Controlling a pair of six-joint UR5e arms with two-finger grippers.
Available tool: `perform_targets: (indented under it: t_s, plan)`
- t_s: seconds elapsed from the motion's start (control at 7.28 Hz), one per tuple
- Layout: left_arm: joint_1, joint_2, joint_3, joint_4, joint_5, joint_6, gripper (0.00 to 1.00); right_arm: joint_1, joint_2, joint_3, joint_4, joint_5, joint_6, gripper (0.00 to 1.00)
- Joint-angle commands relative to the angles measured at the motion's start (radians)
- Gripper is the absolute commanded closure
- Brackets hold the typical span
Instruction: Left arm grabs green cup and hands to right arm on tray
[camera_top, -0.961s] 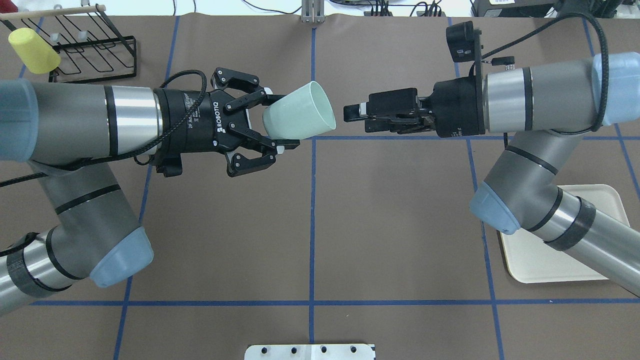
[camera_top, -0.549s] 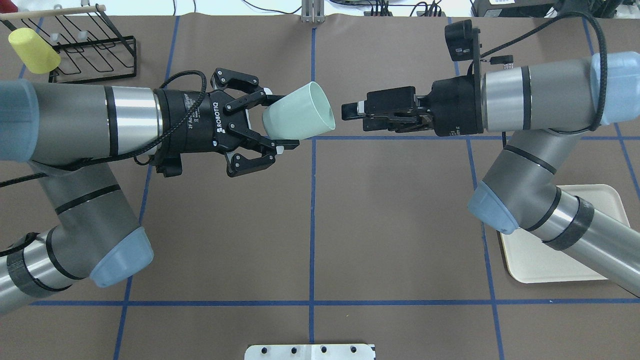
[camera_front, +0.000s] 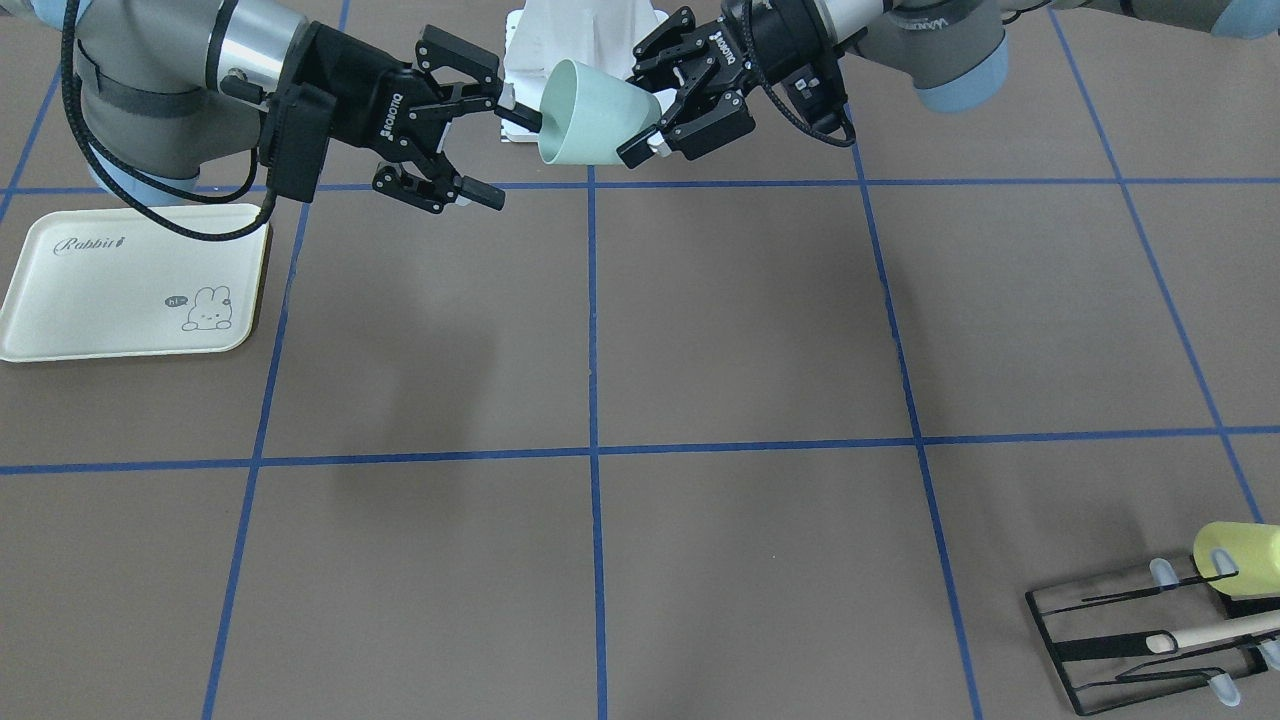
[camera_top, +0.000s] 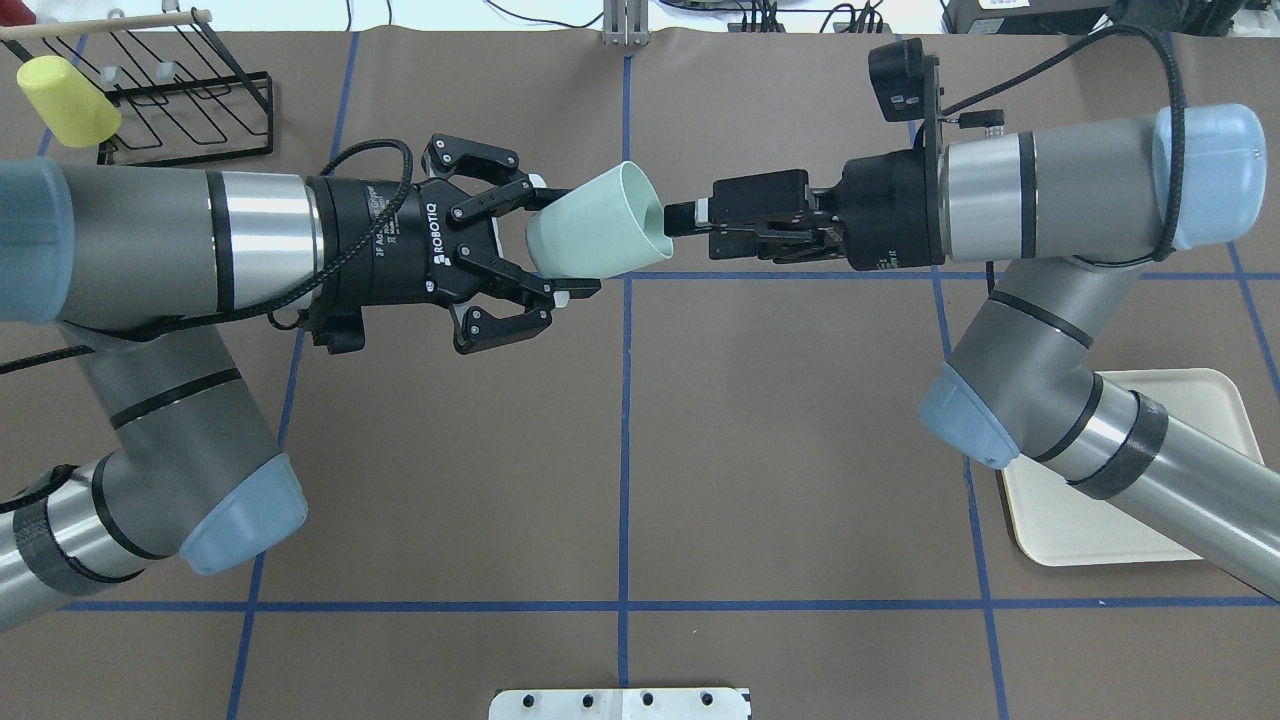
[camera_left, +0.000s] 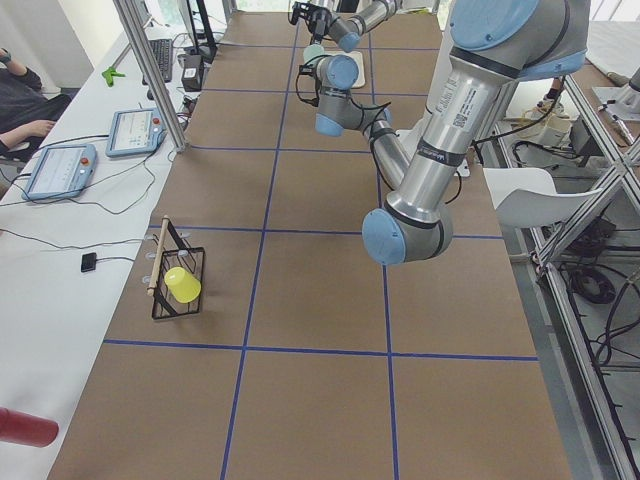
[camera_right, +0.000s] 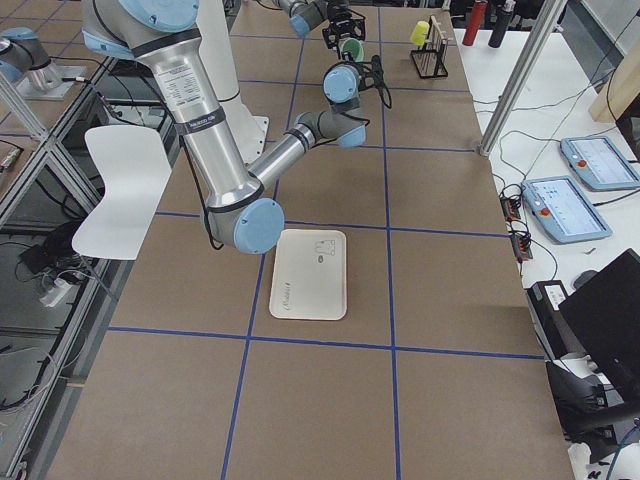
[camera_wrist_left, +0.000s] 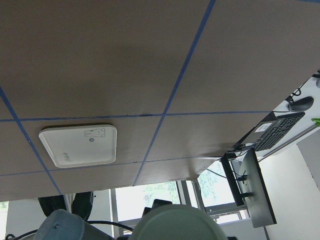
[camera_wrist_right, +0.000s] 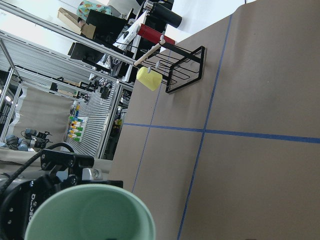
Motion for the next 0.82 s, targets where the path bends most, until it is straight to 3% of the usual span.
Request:
perform_targets:
  t_s: [0.0, 0.27, 0.69]
  plan:
    - [0.000, 0.000, -0.001, -0.001, 0.000, 0.000, 0.84, -0.010, 0.021, -0.017, -0.002, -0.005, 0.000, 0.13]
    - [0.000, -0.003, -0.002, -0.001, 0.000, -0.002, 0.84, -0.016, 0.042, -0.036, -0.002, -0.005, 0.012, 0.14]
    - [0.000, -0.002, -0.001, -0.001, 0.000, -0.002, 0.84, -0.024, 0.042, -0.036, 0.000, -0.005, 0.015, 0.40]
